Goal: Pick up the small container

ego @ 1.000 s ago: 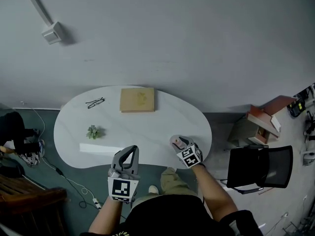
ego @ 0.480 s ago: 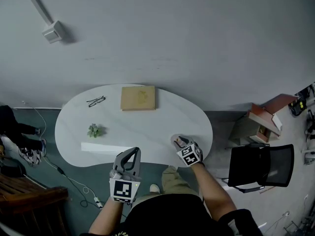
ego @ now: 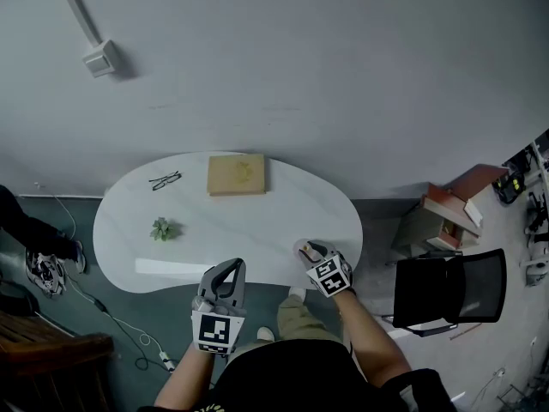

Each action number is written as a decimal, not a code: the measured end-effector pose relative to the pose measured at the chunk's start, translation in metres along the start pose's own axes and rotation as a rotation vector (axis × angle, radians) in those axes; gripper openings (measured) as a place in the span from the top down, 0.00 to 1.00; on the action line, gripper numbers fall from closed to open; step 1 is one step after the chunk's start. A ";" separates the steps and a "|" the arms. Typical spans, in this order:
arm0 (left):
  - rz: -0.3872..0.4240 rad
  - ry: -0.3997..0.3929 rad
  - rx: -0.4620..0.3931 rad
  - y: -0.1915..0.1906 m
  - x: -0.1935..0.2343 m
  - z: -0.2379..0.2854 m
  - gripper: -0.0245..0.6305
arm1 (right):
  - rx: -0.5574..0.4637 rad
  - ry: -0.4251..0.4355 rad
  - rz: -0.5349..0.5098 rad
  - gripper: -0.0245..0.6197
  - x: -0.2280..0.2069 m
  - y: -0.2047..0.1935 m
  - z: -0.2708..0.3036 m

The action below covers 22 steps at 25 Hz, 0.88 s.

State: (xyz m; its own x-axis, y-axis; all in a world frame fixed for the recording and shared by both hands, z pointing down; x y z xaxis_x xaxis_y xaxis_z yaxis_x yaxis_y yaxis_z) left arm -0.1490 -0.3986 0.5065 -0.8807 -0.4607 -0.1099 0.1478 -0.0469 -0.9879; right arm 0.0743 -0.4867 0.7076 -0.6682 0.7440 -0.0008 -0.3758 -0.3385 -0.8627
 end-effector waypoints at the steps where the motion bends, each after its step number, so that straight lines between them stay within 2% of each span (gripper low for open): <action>1: 0.000 0.000 -0.006 0.001 -0.001 -0.003 0.96 | -0.014 0.000 -0.004 0.73 0.002 0.005 -0.005; 5: 0.001 0.004 -0.027 0.006 -0.002 -0.016 0.96 | -0.046 -0.012 0.002 0.73 0.014 0.033 -0.028; 11: 0.011 0.006 -0.057 0.015 -0.006 -0.037 0.96 | -0.067 0.032 0.031 0.74 0.037 0.075 -0.056; 22: 0.039 0.033 -0.107 0.036 0.002 -0.071 0.96 | -0.171 0.043 -0.052 0.75 0.073 0.148 -0.103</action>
State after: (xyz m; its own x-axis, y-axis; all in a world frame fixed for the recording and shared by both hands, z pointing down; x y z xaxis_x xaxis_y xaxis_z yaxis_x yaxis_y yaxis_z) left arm -0.1771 -0.3376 0.4633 -0.8897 -0.4311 -0.1501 0.1348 0.0661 -0.9887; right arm 0.0360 -0.4232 0.5280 -0.6214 0.7830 0.0281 -0.2921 -0.1982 -0.9356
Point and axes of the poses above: the fingertips, and each gripper's own axes: z forward along the fingers, x to its left, y out of its top, the point moved 8 cm from there along -z, backward along the fingers, and after that the axes turned 13 degrees about -x, right-handed, at the moved point
